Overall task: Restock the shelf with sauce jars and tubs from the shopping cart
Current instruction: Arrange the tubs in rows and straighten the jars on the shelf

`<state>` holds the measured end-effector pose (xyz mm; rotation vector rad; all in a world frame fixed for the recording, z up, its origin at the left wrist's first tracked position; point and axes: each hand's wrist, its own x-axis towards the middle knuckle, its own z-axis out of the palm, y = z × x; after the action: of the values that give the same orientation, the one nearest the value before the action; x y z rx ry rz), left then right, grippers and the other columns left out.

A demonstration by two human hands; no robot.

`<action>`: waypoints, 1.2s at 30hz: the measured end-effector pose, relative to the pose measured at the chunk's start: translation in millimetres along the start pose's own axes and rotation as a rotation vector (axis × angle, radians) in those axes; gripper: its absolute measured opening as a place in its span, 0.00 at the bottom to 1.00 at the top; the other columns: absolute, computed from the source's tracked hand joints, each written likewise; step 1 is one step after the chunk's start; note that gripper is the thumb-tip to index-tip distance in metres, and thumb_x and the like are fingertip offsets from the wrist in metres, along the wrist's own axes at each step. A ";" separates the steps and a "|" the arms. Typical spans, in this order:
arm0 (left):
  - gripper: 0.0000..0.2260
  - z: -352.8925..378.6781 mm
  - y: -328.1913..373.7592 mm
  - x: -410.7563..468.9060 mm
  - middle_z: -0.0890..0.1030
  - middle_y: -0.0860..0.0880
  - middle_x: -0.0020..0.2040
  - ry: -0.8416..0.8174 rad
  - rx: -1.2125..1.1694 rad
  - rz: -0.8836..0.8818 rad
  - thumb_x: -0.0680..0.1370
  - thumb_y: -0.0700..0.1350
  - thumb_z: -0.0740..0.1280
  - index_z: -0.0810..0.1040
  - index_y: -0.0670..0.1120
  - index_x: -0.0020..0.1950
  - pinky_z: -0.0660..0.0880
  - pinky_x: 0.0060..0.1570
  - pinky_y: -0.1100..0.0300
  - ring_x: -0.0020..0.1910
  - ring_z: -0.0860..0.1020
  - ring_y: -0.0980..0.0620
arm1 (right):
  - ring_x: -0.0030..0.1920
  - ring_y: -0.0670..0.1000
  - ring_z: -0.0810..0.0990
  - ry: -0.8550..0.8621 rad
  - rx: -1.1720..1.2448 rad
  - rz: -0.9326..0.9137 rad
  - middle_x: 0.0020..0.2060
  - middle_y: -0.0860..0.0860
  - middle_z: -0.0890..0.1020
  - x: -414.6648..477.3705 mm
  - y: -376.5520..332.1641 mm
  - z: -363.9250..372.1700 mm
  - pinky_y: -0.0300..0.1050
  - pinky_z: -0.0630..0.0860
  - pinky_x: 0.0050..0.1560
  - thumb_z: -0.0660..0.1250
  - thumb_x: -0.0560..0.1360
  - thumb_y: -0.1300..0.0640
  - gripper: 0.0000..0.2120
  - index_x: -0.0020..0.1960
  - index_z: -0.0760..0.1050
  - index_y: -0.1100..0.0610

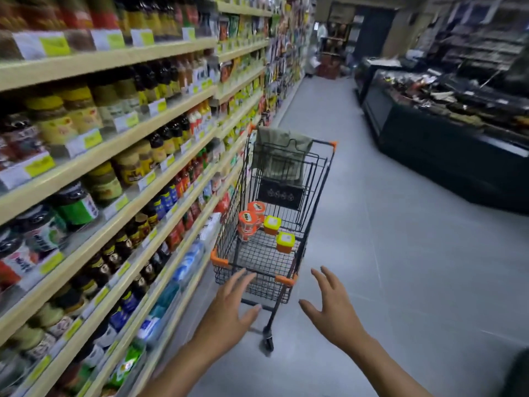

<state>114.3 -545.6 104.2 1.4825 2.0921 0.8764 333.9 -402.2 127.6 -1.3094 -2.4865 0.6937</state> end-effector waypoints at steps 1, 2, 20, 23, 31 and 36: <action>0.28 -4.1 -2.7 15.4 0.53 0.65 0.79 0.002 -0.040 0.003 0.81 0.59 0.65 0.57 0.65 0.78 0.57 0.72 0.61 0.78 0.54 0.62 | 0.80 0.48 0.52 0.011 0.029 0.019 0.80 0.47 0.54 12.4 2.1 -2.4 0.47 0.55 0.77 0.67 0.77 0.41 0.36 0.80 0.55 0.48; 0.27 -8.0 -5.6 29.7 0.54 0.65 0.79 0.004 -0.084 0.005 0.81 0.59 0.65 0.58 0.65 0.78 0.58 0.72 0.63 0.77 0.56 0.63 | 0.79 0.48 0.53 0.021 0.064 0.044 0.80 0.46 0.55 23.5 4.0 -4.9 0.47 0.56 0.76 0.67 0.78 0.41 0.36 0.80 0.56 0.48; 0.26 26.1 -69.5 220.3 0.59 0.66 0.73 -0.099 -0.178 -0.217 0.81 0.54 0.67 0.62 0.61 0.77 0.62 0.64 0.68 0.69 0.62 0.65 | 0.74 0.50 0.66 -0.067 0.252 0.240 0.75 0.49 0.65 232.0 74.5 13.5 0.54 0.67 0.73 0.70 0.77 0.45 0.32 0.77 0.63 0.51; 0.26 43.5 -76.9 267.6 0.61 0.64 0.74 -0.128 -0.186 -0.279 0.81 0.55 0.67 0.61 0.61 0.77 0.65 0.67 0.62 0.72 0.65 0.61 | 0.73 0.50 0.67 -0.144 0.237 0.223 0.74 0.50 0.66 289.4 93.0 20.0 0.53 0.67 0.73 0.70 0.77 0.46 0.32 0.77 0.63 0.51; 0.30 84.5 -86.0 406.8 0.55 0.57 0.81 -0.248 -0.165 -0.490 0.81 0.57 0.65 0.56 0.60 0.80 0.67 0.69 0.57 0.76 0.64 0.53 | 0.73 0.50 0.65 -0.420 0.165 0.176 0.75 0.52 0.65 457.1 142.8 43.9 0.43 0.61 0.71 0.69 0.78 0.47 0.33 0.78 0.61 0.54; 0.29 106.4 -92.0 485.2 0.57 0.57 0.80 -0.333 -0.120 -0.552 0.82 0.55 0.66 0.58 0.57 0.80 0.75 0.58 0.57 0.66 0.74 0.51 | 0.69 0.51 0.69 -0.584 0.099 0.170 0.74 0.53 0.66 544.4 169.4 71.1 0.40 0.64 0.66 0.66 0.80 0.50 0.30 0.78 0.60 0.55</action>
<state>-40.5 -83.6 -29.0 0.8440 1.9967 0.4910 115.1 107.4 -22.6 -1.4535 -2.7312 1.3938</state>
